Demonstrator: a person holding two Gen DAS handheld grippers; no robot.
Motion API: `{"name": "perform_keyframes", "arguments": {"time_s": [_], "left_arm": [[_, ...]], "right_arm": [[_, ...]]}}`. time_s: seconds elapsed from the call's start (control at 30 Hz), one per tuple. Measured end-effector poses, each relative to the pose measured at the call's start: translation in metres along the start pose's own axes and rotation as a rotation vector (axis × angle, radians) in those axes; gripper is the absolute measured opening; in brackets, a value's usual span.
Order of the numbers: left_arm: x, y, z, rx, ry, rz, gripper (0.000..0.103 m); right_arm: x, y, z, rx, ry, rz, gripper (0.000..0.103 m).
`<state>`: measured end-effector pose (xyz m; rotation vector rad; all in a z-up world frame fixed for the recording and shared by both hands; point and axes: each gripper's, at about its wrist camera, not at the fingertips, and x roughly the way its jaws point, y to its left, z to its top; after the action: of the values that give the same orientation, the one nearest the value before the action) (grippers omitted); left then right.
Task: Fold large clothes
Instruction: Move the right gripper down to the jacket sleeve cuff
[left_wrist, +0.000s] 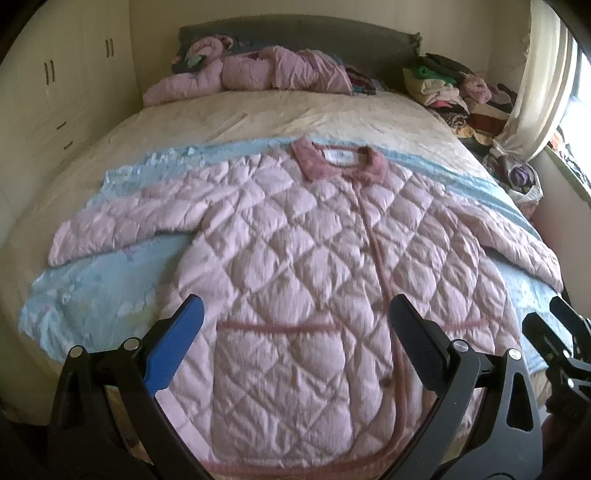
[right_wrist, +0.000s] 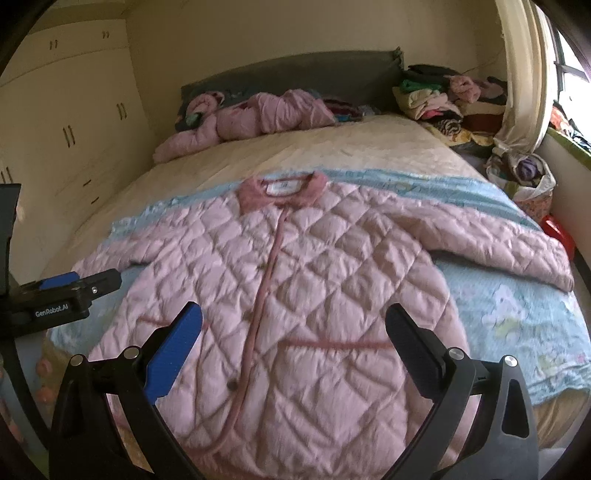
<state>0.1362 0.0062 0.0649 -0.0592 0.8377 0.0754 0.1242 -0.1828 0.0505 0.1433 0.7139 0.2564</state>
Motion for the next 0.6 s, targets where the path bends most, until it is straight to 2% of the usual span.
{"name": "perform_keyframes", "arguments": {"time_s": [0.27, 0.6], "left_arm": [[0.011, -0.011, 0.043, 0.007, -0.006, -0.003, 0.094], [0.012, -0.033, 0.094, 0.038, -0.051, -0.012, 0.094]], "right_arm": [[0.01, -0.017, 0.044, 0.035, -0.043, 0.003, 0.099], [0.016, -0.05, 0.098, 0.094, -0.105, -0.021, 0.099]]}}
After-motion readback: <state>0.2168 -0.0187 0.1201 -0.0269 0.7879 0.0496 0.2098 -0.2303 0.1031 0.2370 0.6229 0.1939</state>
